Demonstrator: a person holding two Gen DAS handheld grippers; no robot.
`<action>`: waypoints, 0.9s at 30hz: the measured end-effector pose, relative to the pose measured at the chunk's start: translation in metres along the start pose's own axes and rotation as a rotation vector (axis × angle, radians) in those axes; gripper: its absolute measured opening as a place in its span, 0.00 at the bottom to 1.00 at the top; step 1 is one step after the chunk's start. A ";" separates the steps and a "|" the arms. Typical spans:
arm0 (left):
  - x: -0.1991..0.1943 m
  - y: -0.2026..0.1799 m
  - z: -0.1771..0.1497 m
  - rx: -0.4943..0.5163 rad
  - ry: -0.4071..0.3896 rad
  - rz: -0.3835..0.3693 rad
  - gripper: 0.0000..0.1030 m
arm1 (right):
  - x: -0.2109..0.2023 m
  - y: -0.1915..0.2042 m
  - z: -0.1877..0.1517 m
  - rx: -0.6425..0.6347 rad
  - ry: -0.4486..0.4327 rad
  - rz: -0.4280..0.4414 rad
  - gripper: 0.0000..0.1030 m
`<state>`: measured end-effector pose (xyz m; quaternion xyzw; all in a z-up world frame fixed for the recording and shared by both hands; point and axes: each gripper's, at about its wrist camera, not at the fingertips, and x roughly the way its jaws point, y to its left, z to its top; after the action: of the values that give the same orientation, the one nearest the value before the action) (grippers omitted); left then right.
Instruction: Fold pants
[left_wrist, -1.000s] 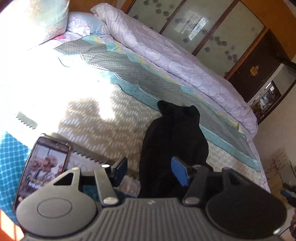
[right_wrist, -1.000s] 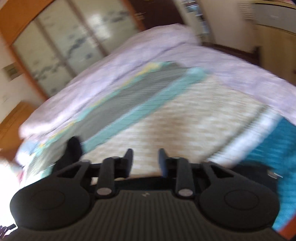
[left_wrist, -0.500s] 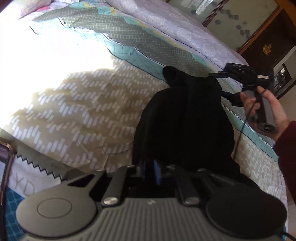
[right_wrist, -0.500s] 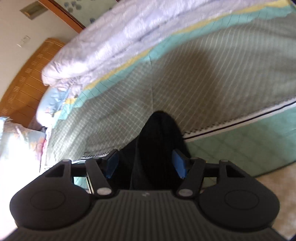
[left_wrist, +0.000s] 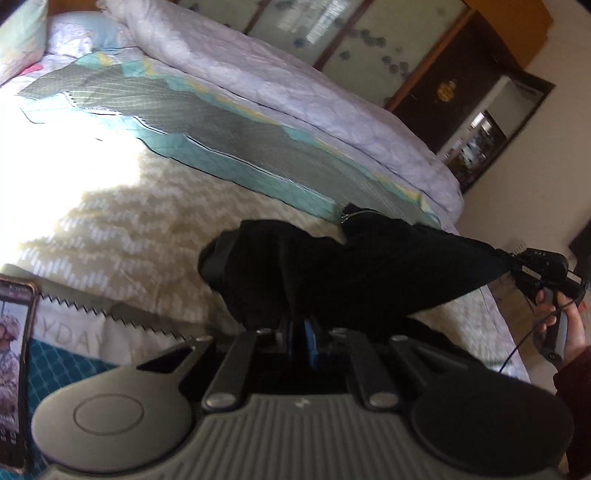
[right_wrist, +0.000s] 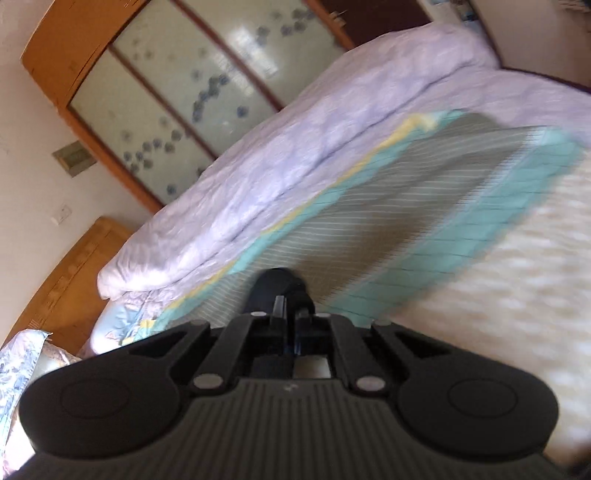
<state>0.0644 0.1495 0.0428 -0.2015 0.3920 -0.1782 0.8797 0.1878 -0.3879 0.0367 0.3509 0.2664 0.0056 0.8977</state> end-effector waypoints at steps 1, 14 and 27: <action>-0.001 -0.011 -0.011 0.037 0.040 -0.007 0.06 | -0.032 -0.019 -0.013 0.006 0.006 -0.034 0.09; -0.033 -0.060 -0.020 0.302 -0.015 0.110 0.55 | -0.147 -0.105 -0.098 -0.042 0.114 -0.391 0.53; 0.082 -0.133 -0.048 0.799 0.171 0.005 0.41 | 0.161 -0.022 -0.022 -0.467 0.357 -0.257 0.65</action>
<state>0.0590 -0.0129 0.0284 0.1725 0.3643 -0.3304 0.8535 0.3112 -0.3590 -0.0676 0.0924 0.4533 0.0148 0.8864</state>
